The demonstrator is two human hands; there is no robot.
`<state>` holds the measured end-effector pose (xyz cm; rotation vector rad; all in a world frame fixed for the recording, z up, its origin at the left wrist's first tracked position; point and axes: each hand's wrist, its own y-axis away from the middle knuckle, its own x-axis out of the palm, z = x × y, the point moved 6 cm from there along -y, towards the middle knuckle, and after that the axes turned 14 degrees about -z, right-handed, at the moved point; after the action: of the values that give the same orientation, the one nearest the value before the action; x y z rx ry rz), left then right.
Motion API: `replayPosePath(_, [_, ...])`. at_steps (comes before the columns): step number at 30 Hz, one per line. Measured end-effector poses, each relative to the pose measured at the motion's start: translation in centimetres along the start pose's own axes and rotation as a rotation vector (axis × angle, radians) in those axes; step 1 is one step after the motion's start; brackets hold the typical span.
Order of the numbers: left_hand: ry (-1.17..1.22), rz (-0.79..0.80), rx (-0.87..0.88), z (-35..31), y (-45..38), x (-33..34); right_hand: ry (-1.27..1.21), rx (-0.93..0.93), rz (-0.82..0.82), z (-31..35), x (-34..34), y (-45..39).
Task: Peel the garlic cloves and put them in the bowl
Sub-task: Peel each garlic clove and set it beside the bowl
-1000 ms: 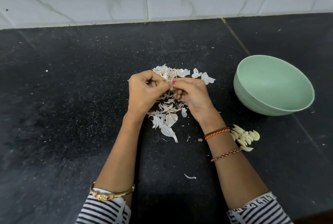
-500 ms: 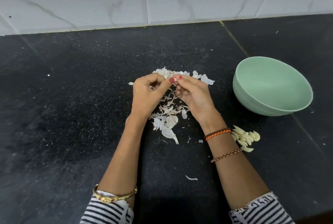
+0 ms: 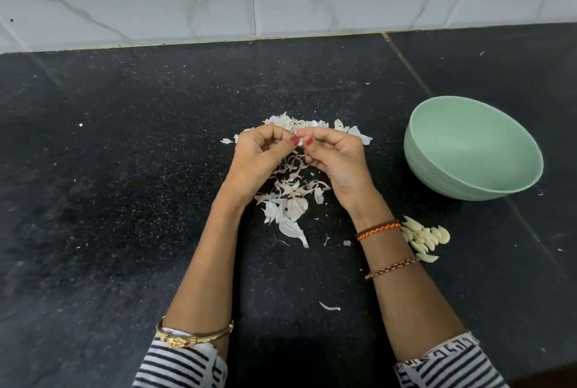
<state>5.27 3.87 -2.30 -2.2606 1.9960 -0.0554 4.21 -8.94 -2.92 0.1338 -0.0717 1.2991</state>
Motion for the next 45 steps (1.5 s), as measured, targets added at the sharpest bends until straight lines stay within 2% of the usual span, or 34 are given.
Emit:
replayPosePath(8, [-0.059, 0.172, -0.013, 0.1, 0.3, 0.5, 0.101, -0.071, 0.018, 0.4, -0.1, 0.0])
replayPosePath(17, [-0.151, 0.229, 0.026, 0.6, 0.6, 1.4, 0.122, -0.078, -0.011, 0.3, -0.6, -0.4])
replayPosePath(23, [0.031, 0.104, 0.008, -0.1, 0.5, 0.7, 0.013, -0.074, -0.203, 0.1, -1.4, -0.6])
replayPosePath(25, [-0.009, 0.038, 0.008, 0.1, 0.2, 0.4, -0.017, -0.073, -0.197, 0.1, -1.4, -0.6])
replayPosePath(28, [-0.069, -0.016, 0.107, 0.1, 0.2, 0.3, -0.002, -0.104, -0.142, 0.3, -0.8, -0.5])
replayPosePath(30, [-0.061, -0.045, 0.142, -0.1, 0.1, 0.3, 0.021, -0.167, -0.128, 0.5, -0.5, -0.3])
replayPosePath(35, [-0.037, -0.082, 0.106, 0.4, -0.2, 0.0, 0.073, -0.334, -0.155, 1.2, -0.3, 0.0])
replayPosePath(45, [0.107, -0.132, -0.048, 0.3, 0.2, 0.3, 0.229, -0.590, -0.271, 1.3, -0.5, 0.3])
